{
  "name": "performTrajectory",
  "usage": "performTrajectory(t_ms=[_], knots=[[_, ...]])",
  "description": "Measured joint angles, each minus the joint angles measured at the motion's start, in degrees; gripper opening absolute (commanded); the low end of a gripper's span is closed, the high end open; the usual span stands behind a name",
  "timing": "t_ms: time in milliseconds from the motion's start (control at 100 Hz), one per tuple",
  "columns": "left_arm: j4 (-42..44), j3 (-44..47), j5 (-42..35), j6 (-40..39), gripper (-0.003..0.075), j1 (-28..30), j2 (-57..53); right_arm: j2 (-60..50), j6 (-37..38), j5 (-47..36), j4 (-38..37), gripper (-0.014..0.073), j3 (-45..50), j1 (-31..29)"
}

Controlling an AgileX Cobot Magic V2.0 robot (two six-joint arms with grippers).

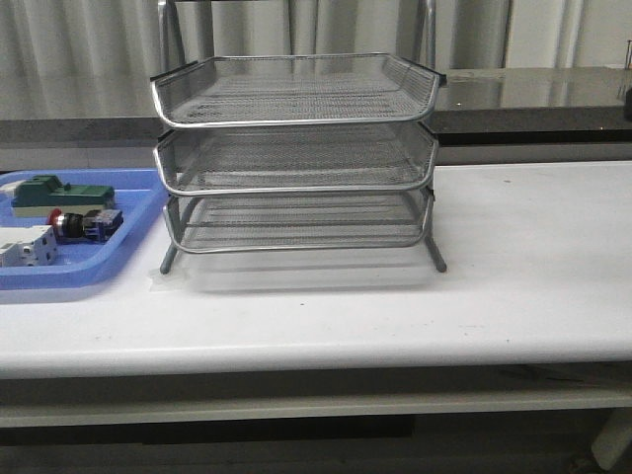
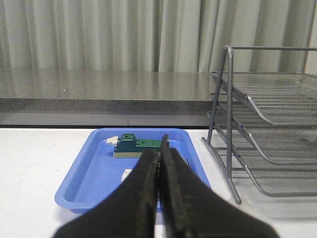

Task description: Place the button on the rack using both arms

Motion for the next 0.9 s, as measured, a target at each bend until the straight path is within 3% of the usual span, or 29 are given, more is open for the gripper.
performTrajectory(t_ms=[310, 900], knots=[[0.00, 0.00, 0.00, 0.00, 0.0004, 0.00, 0.00, 11.93, -7.57, -7.53, 10.61, 0.0350, -3.54, 1.23], [0.00, 0.00, 0.00, 0.00, 0.0004, 0.00, 0.00, 39.00, -22.67, -6.15, 27.19, 0.0350, -23.90, 2.88]])
